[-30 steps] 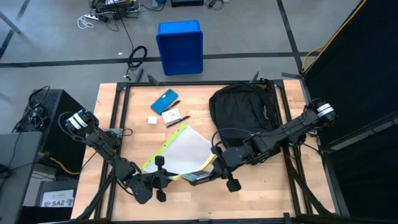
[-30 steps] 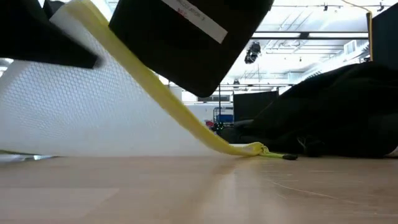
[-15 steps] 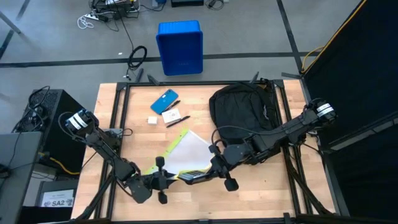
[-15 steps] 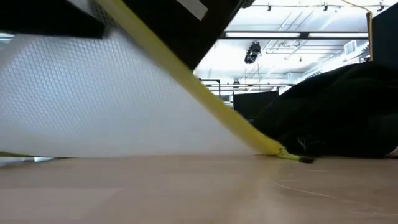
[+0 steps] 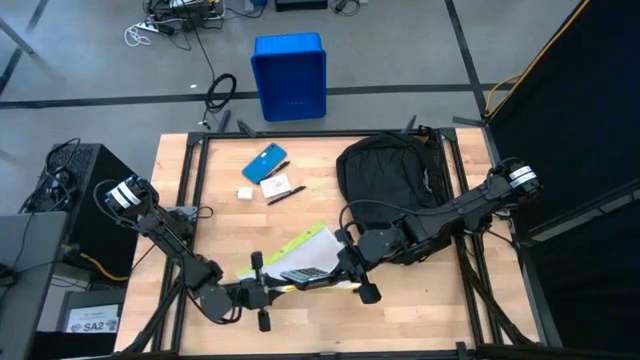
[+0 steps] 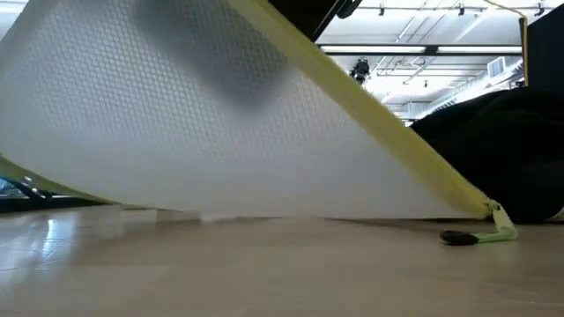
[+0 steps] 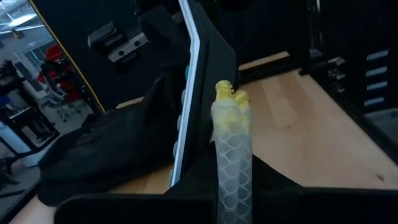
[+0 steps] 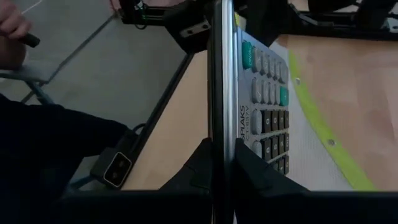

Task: Unpack backpack
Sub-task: Put the gray calculator into the white zip bag

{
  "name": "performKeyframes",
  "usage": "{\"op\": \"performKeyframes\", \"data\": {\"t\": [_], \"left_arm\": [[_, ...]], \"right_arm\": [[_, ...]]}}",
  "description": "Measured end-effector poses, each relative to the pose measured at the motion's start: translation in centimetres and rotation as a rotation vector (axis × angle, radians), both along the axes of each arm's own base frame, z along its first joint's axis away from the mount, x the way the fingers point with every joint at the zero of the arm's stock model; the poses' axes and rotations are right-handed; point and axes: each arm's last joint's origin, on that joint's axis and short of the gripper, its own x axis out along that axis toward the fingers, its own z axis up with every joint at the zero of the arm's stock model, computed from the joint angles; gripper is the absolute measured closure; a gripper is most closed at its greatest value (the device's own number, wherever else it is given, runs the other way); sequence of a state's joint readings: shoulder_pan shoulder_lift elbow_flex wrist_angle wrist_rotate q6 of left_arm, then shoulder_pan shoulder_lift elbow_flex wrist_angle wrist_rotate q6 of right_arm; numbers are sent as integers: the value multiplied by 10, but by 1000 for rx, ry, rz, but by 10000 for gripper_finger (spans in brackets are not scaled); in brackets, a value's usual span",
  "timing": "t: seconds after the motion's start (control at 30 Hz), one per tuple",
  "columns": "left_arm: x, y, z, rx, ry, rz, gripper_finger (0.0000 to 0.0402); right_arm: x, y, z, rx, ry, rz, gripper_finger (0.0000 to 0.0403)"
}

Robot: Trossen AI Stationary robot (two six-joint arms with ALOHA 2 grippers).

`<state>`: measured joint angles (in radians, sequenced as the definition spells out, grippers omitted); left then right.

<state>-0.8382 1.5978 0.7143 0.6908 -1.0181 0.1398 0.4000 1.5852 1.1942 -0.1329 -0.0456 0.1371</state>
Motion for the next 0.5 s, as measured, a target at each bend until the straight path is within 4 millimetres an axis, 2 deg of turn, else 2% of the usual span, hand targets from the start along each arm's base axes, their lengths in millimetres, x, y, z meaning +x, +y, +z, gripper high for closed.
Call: {"op": "performKeyframes", "data": {"t": [0.5], "left_arm": [[-5,1,-15,54,119,-14,402]], "right_arm": [[-4,2,2,106,59,52,402]]}}
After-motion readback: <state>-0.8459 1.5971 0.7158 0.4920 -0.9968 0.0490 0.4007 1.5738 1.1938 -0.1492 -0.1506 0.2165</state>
